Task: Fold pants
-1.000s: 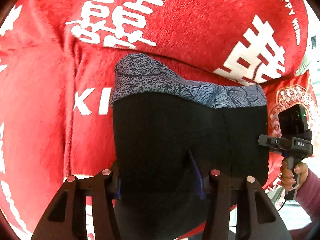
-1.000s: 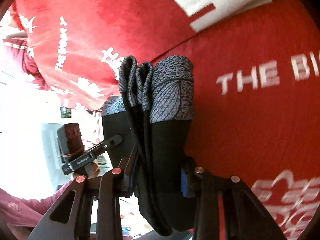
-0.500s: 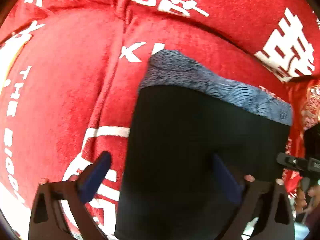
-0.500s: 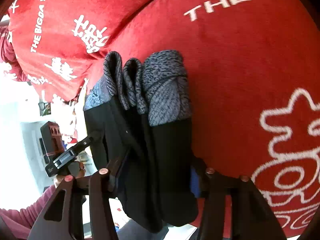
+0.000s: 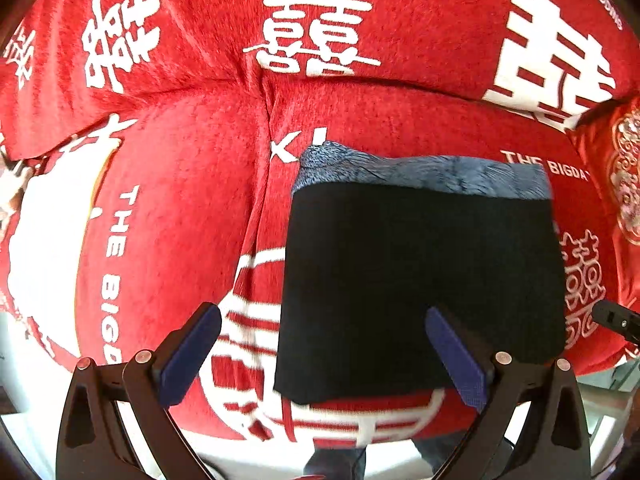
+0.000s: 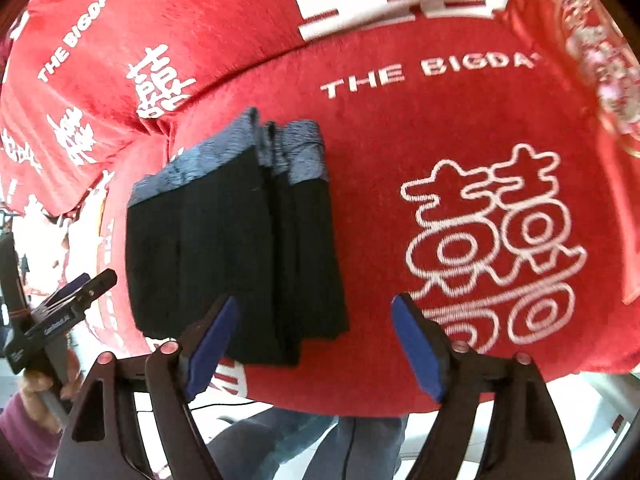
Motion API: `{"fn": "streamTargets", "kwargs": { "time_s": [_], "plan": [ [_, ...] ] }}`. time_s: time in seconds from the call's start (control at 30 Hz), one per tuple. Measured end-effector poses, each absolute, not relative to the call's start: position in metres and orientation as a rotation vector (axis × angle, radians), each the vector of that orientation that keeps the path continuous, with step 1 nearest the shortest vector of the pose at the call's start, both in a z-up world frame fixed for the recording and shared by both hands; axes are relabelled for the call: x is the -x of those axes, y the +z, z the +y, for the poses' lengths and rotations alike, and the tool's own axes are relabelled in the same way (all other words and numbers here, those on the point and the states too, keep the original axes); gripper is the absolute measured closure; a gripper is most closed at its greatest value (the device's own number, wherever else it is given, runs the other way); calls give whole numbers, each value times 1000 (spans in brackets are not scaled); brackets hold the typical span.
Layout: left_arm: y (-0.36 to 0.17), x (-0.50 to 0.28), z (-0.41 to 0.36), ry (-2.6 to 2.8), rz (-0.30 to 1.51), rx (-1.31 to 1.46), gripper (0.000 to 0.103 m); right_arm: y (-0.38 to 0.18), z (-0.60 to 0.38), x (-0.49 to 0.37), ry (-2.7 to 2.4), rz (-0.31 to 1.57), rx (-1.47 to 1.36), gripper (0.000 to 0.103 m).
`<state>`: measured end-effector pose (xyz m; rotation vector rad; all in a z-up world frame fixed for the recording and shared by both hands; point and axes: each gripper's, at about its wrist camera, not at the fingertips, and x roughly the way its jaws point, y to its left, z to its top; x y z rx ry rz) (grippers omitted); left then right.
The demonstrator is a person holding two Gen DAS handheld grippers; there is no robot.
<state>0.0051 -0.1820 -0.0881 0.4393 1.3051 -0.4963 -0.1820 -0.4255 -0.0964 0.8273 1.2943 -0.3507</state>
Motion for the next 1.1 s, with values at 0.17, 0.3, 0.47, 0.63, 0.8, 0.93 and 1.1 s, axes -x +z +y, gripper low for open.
{"fn": "streamTargets", "kwargs": {
  "time_s": [0.17,0.3,0.47,0.63,0.8,0.93,1.1],
  "plan": [
    [-68,19,-179,-529,1294,-523,0,-60,-392,175,-410,1274,-739,12],
    [-46,28,-173,-520,1247,-534,0,-38,-366,166,-435,1291,-680,12],
    [-21,30,-169,-474,1195,-552,0,-19,-346,163,-451,1338,-675,12],
    [-8,30,-166,-465,1219,-529,0,-7,-337,163,-470,1365,-674,12],
    [6,35,-165,-460,1221,-536,0,16,-331,162,-480,1382,-611,12],
    [13,40,-163,-462,1234,-529,0,27,-327,161,-487,1389,-569,12],
    [18,47,-165,-471,1237,-536,0,30,-321,157,-489,1401,-526,12]
  ]
}}
